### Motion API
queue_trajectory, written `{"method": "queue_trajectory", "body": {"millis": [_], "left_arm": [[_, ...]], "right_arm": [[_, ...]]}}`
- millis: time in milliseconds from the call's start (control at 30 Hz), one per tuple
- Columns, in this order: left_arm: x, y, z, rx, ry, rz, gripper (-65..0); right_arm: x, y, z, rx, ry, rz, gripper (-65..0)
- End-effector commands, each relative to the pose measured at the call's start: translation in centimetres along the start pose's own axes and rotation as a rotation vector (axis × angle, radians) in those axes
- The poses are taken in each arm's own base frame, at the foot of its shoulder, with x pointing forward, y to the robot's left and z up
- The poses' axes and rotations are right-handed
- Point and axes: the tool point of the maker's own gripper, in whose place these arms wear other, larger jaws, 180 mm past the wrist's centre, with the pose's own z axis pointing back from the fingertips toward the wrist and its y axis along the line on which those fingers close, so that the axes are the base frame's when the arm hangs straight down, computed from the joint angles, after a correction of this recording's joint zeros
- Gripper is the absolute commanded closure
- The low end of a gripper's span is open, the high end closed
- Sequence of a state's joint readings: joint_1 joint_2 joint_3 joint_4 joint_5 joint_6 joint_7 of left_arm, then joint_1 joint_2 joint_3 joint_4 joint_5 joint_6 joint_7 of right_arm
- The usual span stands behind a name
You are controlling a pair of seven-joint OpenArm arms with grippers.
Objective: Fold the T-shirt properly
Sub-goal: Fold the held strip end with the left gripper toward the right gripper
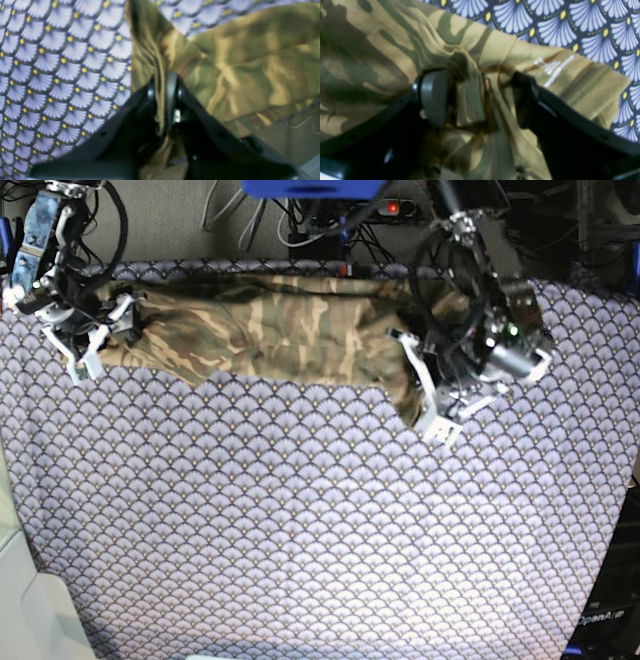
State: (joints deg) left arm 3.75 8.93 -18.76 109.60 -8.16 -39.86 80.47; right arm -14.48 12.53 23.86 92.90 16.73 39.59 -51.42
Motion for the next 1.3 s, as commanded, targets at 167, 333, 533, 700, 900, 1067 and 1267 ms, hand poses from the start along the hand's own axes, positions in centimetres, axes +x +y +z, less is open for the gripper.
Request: {"method": "queue_trajectory", "body": {"millis": [167, 333, 533, 700, 900, 1067, 1267], "left_arm": [[2.3, -2.8, 1.6, -0.130, -0.157, 0.144, 0.0], [3.3, -4.1, 2.1, -0.236, -0.200, 0.444, 0.0], [5.0, -5.9, 2.8, -0.401, -0.197, 0.818, 0.0], [6.1, -8.7, 2.6, -0.499, -0.120, 0.940, 0.0], [5.5, -9.7, 1.1, -0.480, -0.059, 0.926, 0.0], [7.0, -13.3, -0.3, -0.486, -0.044, 0.792, 0.0], [6.2, -16.4, -3.0, -0.408, 0.075, 0.804, 0.0]], "right_arm": [[0.1, 0.0, 0.1, 0.004, 0.007, 0.015, -40.4], [0.2, 0.0, 0.1, 0.003, 0.006, 0.016, -40.4], [0.2, 0.0, 0.2, 0.002, 0.006, 0.017, -40.4], [0.2, 0.0, 0.1, 0.003, 0.006, 0.016, -40.4], [0.2, 0.0, 0.2, 0.002, 0.005, 0.018, -40.4], [0.2, 0.0, 0.2, 0.002, 0.005, 0.018, -40.4], [0.2, 0.0, 0.2, 0.002, 0.006, 0.017, -40.4]]}}
